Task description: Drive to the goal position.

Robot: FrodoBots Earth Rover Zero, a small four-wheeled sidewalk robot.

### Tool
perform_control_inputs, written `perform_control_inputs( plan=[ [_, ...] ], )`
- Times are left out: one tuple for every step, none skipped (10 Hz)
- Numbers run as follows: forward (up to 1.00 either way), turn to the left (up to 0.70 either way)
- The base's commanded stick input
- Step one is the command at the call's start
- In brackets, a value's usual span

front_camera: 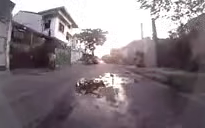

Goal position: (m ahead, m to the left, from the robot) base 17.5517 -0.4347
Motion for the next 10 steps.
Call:
perform_control_inputs(
  plan=[
    [1.00, -0.04],
    [1.00, -0.18],
    [1.00, -0.33],
    [1.00, -0.40],
    [1.00, -0.40],
    [1.00, -0.40],
    [1.00, -0.40],
    [1.00, -0.31],
    [1.00, -0.18],
    [1.00, -0.04]
  ],
)
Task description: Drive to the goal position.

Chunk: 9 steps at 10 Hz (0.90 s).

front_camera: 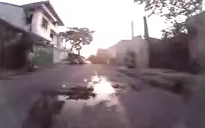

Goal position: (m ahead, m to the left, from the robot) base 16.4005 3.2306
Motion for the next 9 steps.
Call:
perform_control_inputs(
  plan=[
    [1.00, 0.00],
    [1.00, 0.00],
    [1.00, 0.00],
    [1.00, 0.00],
    [1.00, 0.00],
    [1.00, 0.00],
    [1.00, 0.00],
    [1.00, 0.00],
    [1.00, 0.00]
  ],
)
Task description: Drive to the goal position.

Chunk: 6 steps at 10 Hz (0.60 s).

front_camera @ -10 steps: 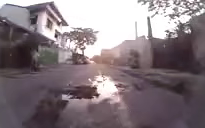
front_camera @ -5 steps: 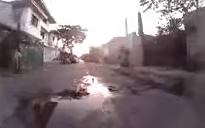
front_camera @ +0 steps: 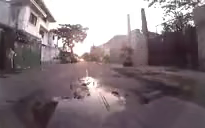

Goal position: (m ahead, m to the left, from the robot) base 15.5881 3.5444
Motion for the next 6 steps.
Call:
perform_control_inputs(
  plan=[
    [1.00, 0.00],
    [1.00, 0.00],
    [1.00, 0.00],
    [1.00, 0.00],
    [1.00, 0.00],
    [1.00, 0.00]
  ],
)
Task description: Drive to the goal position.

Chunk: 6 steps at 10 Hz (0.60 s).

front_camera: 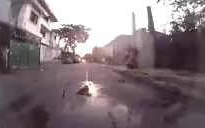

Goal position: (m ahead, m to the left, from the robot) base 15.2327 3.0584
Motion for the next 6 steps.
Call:
perform_control_inputs(
  plan=[
    [1.00, 0.00],
    [1.00, 0.00],
    [1.00, 0.09],
    [1.00, 0.23],
    [1.00, 0.00],
    [1.00, 0.00]
  ],
)
